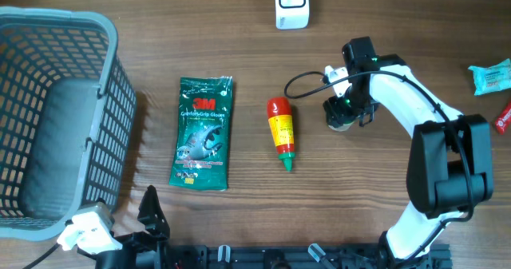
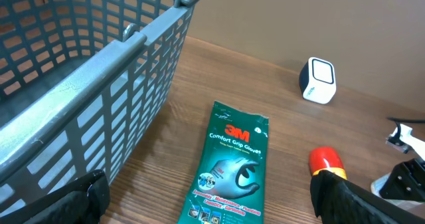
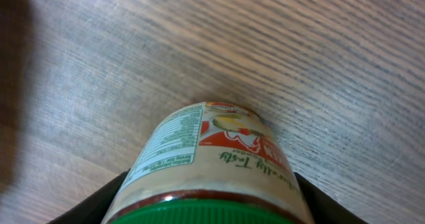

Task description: Scan the item barcode

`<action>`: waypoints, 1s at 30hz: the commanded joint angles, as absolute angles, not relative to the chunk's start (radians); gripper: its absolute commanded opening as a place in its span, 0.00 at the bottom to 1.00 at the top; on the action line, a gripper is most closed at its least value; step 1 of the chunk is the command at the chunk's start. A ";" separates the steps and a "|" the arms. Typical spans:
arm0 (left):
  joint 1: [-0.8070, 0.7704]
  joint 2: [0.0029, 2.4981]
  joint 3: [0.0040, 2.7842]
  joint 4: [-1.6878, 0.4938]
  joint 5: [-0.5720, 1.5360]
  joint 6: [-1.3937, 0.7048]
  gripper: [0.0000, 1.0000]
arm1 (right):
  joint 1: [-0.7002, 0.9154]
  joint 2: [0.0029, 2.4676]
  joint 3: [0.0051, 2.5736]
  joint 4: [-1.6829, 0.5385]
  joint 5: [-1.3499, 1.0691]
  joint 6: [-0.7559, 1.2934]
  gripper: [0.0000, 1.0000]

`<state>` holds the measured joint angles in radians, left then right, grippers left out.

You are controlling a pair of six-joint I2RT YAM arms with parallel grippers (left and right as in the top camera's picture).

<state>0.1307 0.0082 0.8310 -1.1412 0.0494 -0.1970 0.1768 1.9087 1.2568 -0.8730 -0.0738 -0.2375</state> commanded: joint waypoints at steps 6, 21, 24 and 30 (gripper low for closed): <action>0.126 0.005 0.832 -1.138 0.047 -0.203 1.00 | 0.182 1.958 1.296 -0.926 -0.094 0.326 0.43; 0.126 0.005 0.832 -1.138 0.047 -0.203 1.00 | 0.182 1.940 1.317 -0.992 -0.206 0.236 1.00; 0.126 0.005 0.832 -1.138 0.047 -0.203 1.00 | 0.182 1.906 1.330 -1.030 -0.108 0.239 1.00; 0.126 0.005 0.832 -1.138 0.047 -0.203 1.00 | 0.206 1.863 1.327 -0.984 -0.040 0.234 1.00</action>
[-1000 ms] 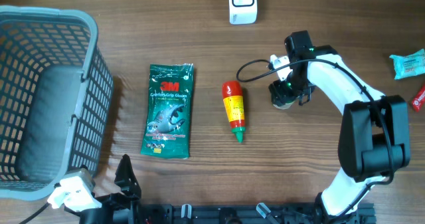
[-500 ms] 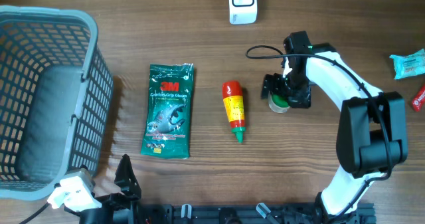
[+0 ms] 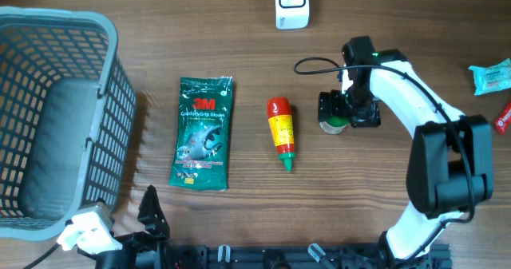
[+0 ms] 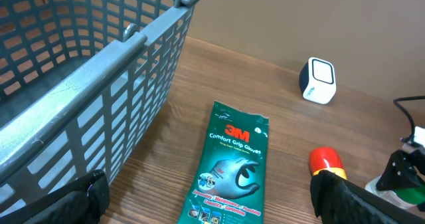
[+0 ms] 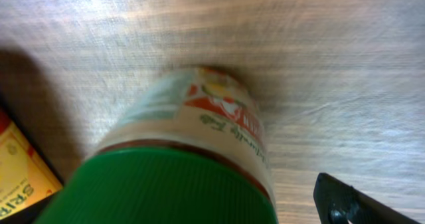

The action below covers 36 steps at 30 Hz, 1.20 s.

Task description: Scan the item barcode

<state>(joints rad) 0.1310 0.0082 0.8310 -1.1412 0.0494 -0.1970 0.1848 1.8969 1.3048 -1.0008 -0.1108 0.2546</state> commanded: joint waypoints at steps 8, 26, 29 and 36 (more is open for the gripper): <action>0.126 0.005 0.832 -1.138 0.047 -0.203 1.00 | 0.333 1.905 1.316 -0.961 0.161 0.305 1.00; 0.126 0.005 0.832 -1.138 0.047 -0.203 1.00 | 0.314 1.983 1.316 -0.921 -0.056 0.341 0.62; 0.126 0.005 0.832 -1.138 0.047 -0.203 1.00 | 0.314 1.983 1.316 -0.913 -0.150 0.344 0.51; 0.126 0.005 0.832 -1.138 0.047 -0.203 1.00 | 0.314 1.982 1.317 -1.018 -0.452 0.499 0.55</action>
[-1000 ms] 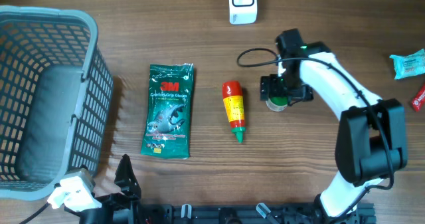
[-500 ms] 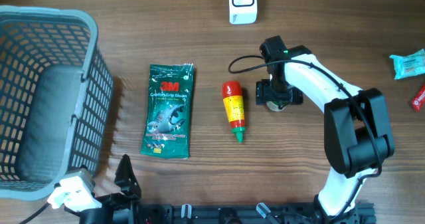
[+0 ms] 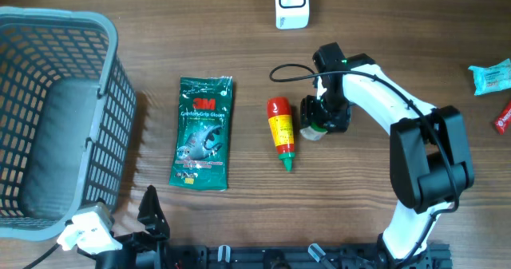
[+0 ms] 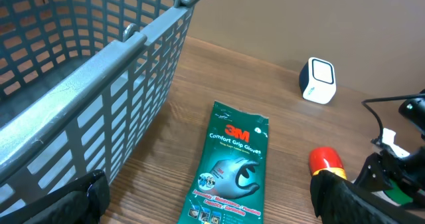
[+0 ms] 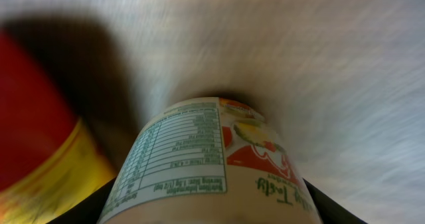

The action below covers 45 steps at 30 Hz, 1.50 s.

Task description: Scan the item barcode

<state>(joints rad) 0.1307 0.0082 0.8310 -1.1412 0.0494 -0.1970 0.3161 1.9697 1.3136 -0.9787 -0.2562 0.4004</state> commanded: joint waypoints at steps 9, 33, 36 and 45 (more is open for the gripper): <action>0.126 0.005 0.832 -1.138 0.047 -0.203 1.00 | 0.315 1.982 1.317 -1.412 -0.916 0.531 0.47; 0.126 0.005 0.832 -1.138 0.047 -0.203 1.00 | 0.345 1.754 1.317 -1.612 -0.809 0.270 0.26; 0.126 0.005 0.832 -1.138 0.047 -0.203 1.00 | 0.418 1.629 1.317 -1.612 -0.774 0.405 0.26; 0.126 0.005 0.832 -1.138 0.047 -0.203 1.00 | 0.557 1.492 1.317 -1.296 -0.501 0.639 0.26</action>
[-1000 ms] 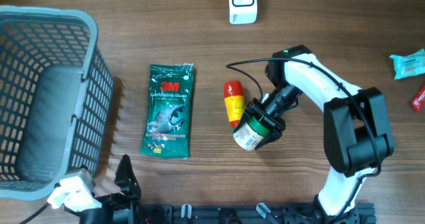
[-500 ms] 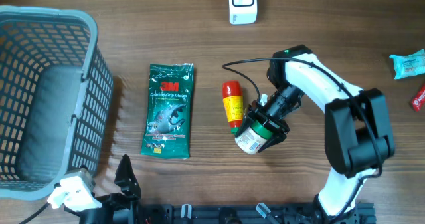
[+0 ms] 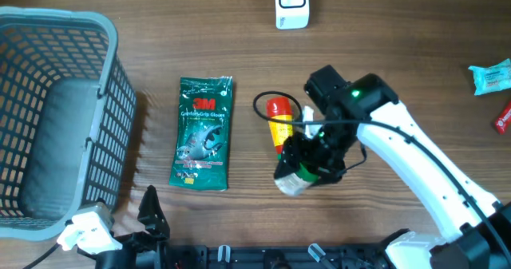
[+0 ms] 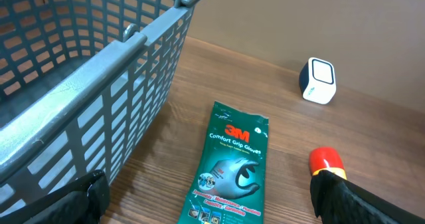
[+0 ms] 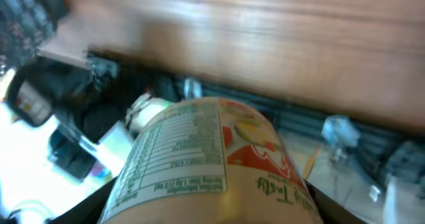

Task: Scan the item barcode
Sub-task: 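Hold the jar up to the white scanner window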

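A jar [image 3: 291,181] with a pale body and a white nutrition label hangs tilted above the table, in front of the red sauce bottle [image 3: 278,113]. My right gripper [image 3: 319,159] is shut on it. In the right wrist view the jar [image 5: 206,157] fills the frame, its base pointing past the table's front edge. The white scanner [image 3: 291,4] stands at the far edge and shows in the left wrist view as well, scanner [image 4: 319,81]. My left gripper [image 4: 212,201] rests open at the front left, holding nothing.
A grey mesh basket [image 3: 56,117] stands at the left. A green glove packet [image 3: 204,133] lies between it and the sauce bottle. A teal packet [image 3: 489,77] and a red item [image 3: 504,117] lie at the right edge.
The jar was low beside the red bottle's right side in my right gripper. Now it is lifted, tilted and nearer the front edge, and the arm has swung forward. The left arm is unchanged.
My right gripper was around the jar right of centre on the table. A second later the jar's green lid showed, slightly further left. Then the jar was next to the red bottle. Now it is held tilted in the air in front of that bottle.
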`<action>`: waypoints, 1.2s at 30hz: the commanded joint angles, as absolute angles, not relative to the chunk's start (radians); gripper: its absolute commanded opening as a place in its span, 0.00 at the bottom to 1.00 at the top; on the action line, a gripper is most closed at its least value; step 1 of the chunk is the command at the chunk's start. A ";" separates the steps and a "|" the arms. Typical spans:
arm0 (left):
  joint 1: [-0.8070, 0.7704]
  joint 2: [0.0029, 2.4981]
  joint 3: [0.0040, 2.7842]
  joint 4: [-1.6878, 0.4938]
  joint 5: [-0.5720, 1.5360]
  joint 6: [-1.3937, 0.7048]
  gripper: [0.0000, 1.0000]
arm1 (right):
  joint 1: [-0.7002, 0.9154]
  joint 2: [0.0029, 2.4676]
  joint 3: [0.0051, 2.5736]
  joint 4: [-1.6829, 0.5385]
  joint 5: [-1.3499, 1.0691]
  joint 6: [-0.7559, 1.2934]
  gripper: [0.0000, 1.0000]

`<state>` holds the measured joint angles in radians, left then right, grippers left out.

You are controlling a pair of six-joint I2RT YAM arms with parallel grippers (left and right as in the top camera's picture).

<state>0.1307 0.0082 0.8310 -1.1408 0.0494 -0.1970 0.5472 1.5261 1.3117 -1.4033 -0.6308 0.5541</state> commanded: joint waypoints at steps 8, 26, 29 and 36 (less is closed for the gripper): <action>0.126 0.005 0.832 -1.138 0.047 -0.203 1.00 | 0.496 1.492 1.317 -0.846 -0.002 0.726 0.31; 0.126 0.005 0.832 -1.138 0.047 -0.203 1.00 | 0.450 1.867 1.317 0.199 0.470 0.417 0.33; 0.126 0.005 0.832 -1.138 0.047 -0.203 1.00 | 0.419 1.980 1.318 0.442 0.414 0.361 0.34; 0.126 0.005 0.832 -1.138 0.047 -0.203 1.00 | 0.361 2.259 1.502 0.617 0.305 0.365 0.34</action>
<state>0.1307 0.0082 0.8310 -1.1423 0.0494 -0.1970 0.3756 2.1571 1.3689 0.6064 0.3618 0.3904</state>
